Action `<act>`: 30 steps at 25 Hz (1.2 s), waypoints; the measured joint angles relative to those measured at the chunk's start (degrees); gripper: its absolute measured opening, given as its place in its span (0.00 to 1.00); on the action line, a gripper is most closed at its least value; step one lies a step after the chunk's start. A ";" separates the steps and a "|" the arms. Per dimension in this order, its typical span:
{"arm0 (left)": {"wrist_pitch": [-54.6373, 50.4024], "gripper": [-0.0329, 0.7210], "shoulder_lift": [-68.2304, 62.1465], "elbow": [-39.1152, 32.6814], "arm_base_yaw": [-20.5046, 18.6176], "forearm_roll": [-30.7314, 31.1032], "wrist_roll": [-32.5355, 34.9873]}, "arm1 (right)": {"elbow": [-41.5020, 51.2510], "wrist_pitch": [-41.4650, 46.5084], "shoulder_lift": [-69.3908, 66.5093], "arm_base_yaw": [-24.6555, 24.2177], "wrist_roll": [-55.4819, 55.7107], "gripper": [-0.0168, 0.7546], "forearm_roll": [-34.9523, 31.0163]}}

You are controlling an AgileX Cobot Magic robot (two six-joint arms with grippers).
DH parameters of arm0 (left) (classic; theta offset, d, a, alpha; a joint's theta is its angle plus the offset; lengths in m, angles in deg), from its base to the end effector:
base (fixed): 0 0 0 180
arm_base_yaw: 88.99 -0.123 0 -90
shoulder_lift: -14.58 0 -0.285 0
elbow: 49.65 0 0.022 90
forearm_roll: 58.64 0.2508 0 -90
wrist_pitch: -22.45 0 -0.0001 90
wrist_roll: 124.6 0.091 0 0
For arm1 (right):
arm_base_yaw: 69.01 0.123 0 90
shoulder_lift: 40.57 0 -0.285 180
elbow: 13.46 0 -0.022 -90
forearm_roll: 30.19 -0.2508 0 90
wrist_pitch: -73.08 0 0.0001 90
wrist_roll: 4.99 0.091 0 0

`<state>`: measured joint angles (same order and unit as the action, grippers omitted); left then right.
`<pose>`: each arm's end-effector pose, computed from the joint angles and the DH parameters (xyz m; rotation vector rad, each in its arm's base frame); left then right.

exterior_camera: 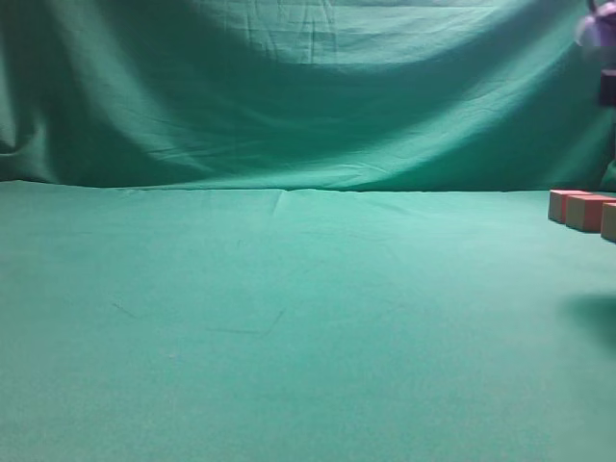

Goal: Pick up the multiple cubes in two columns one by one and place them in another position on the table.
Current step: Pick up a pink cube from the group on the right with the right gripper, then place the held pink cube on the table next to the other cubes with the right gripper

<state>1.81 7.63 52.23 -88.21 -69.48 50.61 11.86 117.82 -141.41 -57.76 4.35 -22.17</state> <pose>0.0525 -0.0068 0.1768 -0.1813 1.8370 -0.2531 0.2800 0.0466 0.1833 -0.1852 2.9588 -0.1132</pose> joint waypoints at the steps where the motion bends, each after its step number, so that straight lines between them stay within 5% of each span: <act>1: 0.00 0.04 0.00 0.00 0.00 0.00 0.00 | -1.50 2.16 0.24 0.94 -0.77 0.36 -0.12; 13: 0.00 0.04 0.00 0.00 0.00 0.00 0.00 | -19.87 10.04 -0.74 17.49 -16.23 0.36 -0.64; 30: 0.00 0.04 0.00 0.00 0.00 0.00 0.00 | -50.14 22.86 -24.94 18.41 -32.00 0.36 -5.85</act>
<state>1.81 7.63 52.23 -88.21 -69.48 50.61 -38.27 140.68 -166.34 -39.35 -27.65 -28.02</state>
